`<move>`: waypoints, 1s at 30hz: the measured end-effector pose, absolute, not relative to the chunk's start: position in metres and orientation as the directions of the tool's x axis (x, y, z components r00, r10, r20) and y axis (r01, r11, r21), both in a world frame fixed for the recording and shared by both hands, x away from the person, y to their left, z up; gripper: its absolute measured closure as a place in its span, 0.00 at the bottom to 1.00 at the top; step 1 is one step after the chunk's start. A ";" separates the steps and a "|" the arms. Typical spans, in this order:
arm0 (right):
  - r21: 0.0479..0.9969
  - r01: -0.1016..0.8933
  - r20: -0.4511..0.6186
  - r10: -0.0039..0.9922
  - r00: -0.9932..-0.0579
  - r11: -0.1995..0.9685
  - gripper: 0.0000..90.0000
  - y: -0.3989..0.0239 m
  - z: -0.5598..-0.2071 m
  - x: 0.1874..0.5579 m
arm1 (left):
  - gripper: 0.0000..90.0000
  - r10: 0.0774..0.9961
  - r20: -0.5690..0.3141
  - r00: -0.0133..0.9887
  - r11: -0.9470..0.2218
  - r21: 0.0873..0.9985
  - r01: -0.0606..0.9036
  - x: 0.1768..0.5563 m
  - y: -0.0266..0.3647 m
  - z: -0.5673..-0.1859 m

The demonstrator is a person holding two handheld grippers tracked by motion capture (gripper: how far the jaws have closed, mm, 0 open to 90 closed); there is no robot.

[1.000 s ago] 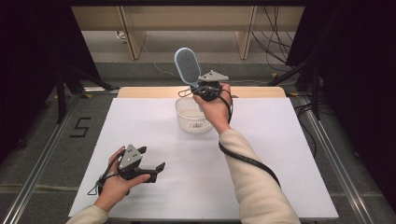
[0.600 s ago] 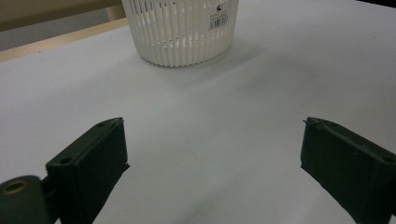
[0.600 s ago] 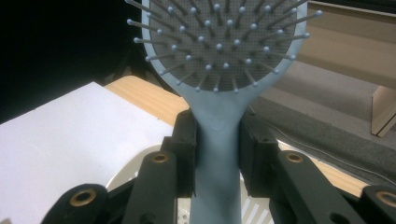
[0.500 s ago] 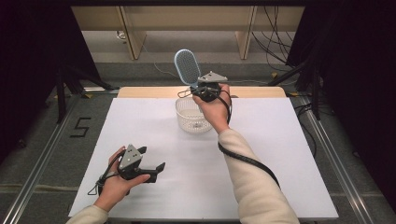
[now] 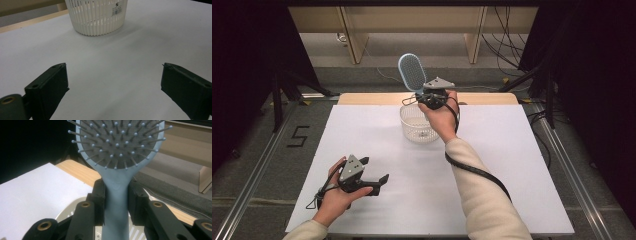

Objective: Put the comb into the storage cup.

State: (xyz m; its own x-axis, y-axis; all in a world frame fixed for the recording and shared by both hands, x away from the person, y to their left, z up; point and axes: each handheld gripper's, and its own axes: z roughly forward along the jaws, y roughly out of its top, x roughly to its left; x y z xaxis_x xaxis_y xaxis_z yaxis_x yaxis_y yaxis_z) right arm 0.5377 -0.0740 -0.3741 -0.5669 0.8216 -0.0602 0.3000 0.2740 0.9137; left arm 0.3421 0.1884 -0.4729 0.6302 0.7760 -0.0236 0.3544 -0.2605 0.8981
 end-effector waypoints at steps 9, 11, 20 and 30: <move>0.912 0.299 -0.066 0.821 -0.567 0.280 0.78 -0.074 -0.375 0.538 | 0.08 0.776 -0.024 0.630 -0.259 0.899 0.354 0.342 0.188 -0.473; 0.912 0.297 -0.069 0.820 -0.568 0.282 0.78 -0.074 -0.376 0.538 | 0.08 0.776 -0.024 0.631 -0.260 0.898 0.354 0.342 0.188 -0.473; 0.906 0.302 -0.076 0.816 -0.573 0.296 0.78 -0.075 -0.379 0.538 | 0.08 0.776 -0.025 0.631 -0.260 0.898 0.354 0.342 0.188 -0.473; 0.903 0.305 -0.082 0.816 -0.572 0.304 0.78 -0.076 -0.384 0.537 | 0.08 0.776 -0.024 0.631 -0.260 0.898 0.354 0.342 0.188 -0.473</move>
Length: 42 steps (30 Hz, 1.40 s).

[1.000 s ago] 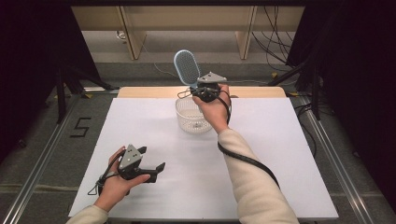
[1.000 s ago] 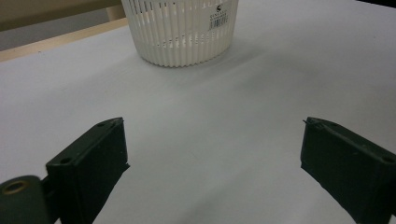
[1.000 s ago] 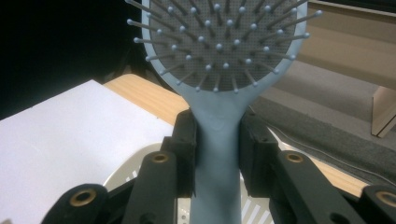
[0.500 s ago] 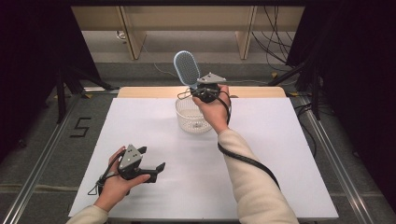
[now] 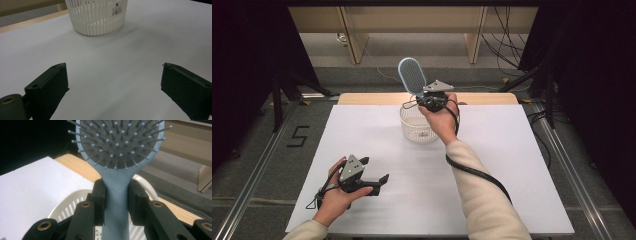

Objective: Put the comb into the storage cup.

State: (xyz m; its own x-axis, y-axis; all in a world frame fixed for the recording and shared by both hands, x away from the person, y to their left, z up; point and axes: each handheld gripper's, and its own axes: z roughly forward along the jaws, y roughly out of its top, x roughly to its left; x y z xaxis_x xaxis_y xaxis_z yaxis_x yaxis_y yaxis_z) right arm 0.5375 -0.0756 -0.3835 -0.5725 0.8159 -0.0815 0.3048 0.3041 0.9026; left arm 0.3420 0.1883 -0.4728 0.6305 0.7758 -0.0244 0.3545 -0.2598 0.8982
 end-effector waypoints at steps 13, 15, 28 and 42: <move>0.898 0.305 -0.091 0.813 -0.575 0.316 0.78 -0.075 -0.388 0.539 | 0.08 0.776 -0.022 0.630 -0.262 0.898 0.353 0.342 0.189 -0.473; 0.898 0.305 -0.091 0.813 -0.575 0.317 0.78 -0.075 -0.388 0.539 | 0.08 0.776 -0.022 0.631 -0.262 0.898 0.353 0.342 0.188 -0.473; 0.894 0.307 -0.097 0.811 -0.577 0.325 0.78 -0.074 -0.390 0.539 | 0.08 0.776 -0.025 0.630 -0.260 0.898 0.355 0.342 0.188 -0.473; 0.889 0.313 -0.099 0.806 -0.583 0.335 0.78 -0.073 -0.395 0.539 | 0.08 0.776 -0.022 0.630 -0.261 0.899 0.353 0.342 0.189 -0.473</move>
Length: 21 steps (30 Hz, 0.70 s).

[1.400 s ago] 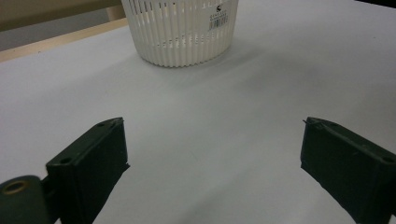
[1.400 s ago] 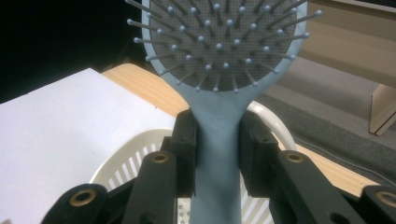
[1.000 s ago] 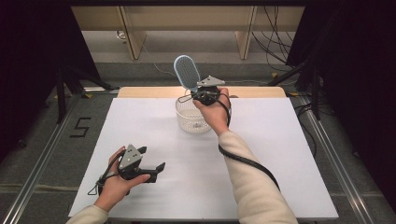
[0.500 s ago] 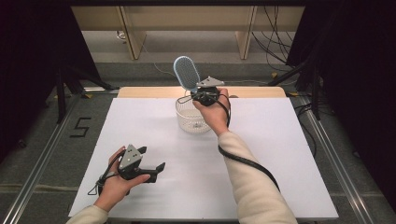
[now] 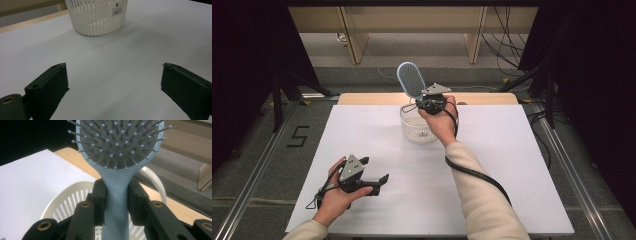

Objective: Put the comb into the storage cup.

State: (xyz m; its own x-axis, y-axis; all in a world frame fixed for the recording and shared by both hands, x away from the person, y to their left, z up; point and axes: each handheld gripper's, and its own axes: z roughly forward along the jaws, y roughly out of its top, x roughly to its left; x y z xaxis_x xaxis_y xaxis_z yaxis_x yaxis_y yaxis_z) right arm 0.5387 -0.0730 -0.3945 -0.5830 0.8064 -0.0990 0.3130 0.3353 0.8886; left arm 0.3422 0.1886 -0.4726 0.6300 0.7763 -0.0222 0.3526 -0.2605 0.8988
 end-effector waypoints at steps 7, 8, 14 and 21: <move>0.886 0.314 -0.104 0.804 -0.586 0.343 0.78 -0.073 -0.396 0.539 | 0.08 0.777 -0.022 0.630 -0.260 0.899 0.353 0.342 0.189 -0.473; 0.885 0.313 -0.105 0.804 -0.586 0.344 0.78 -0.073 -0.396 0.539 | 0.08 0.777 -0.022 0.630 -0.260 0.899 0.353 0.342 0.189 -0.473; 0.884 0.318 -0.102 0.804 -0.585 0.343 0.78 -0.073 -0.397 0.539 | 0.08 0.776 -0.022 0.630 -0.260 0.899 0.353 0.342 0.188 -0.473; 0.881 0.320 -0.103 0.802 -0.588 0.348 0.78 -0.073 -0.400 0.538 | 0.08 0.776 -0.022 0.630 -0.260 0.899 0.353 0.342 0.188 -0.473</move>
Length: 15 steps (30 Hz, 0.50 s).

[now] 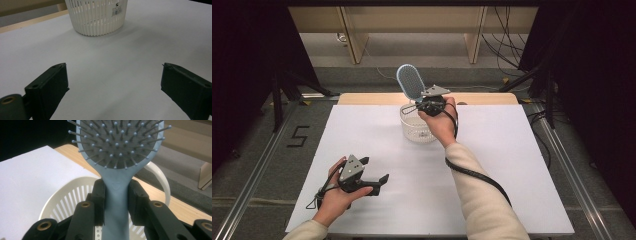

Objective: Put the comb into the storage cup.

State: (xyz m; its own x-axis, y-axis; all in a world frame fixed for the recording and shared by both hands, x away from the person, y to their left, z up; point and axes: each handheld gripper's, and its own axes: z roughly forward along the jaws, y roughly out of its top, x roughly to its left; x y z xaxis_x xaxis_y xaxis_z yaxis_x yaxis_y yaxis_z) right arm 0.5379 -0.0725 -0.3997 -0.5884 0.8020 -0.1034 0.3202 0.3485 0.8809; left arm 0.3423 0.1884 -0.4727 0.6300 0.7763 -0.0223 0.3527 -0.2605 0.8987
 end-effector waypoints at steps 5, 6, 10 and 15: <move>0.879 0.323 -0.104 0.802 -0.588 0.351 0.78 -0.072 -0.402 0.538 | 0.08 0.776 -0.022 0.630 -0.261 0.899 0.353 0.342 0.188 -0.473; 0.878 0.324 -0.104 0.802 -0.588 0.352 0.78 -0.072 -0.402 0.538 | 0.08 0.776 -0.022 0.630 -0.260 0.899 0.353 0.342 0.188 -0.473; 0.876 0.325 -0.108 0.801 -0.589 0.357 0.78 -0.072 -0.403 0.538 | 0.08 0.777 -0.022 0.630 -0.261 0.899 0.353 0.342 0.189 -0.473; 0.875 0.326 -0.109 0.802 -0.588 0.358 0.78 -0.072 -0.405 0.538 | 0.08 0.776 -0.022 0.630 -0.261 0.899 0.353 0.342 0.189 -0.473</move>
State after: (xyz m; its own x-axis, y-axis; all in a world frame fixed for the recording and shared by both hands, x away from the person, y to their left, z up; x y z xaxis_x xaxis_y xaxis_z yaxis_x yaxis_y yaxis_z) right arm 0.5379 -0.0721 -0.4047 -0.5876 0.8018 -0.1088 0.3265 0.3579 0.8748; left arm 0.3423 0.1885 -0.4727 0.6297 0.7765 -0.0219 0.3528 -0.2608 0.8986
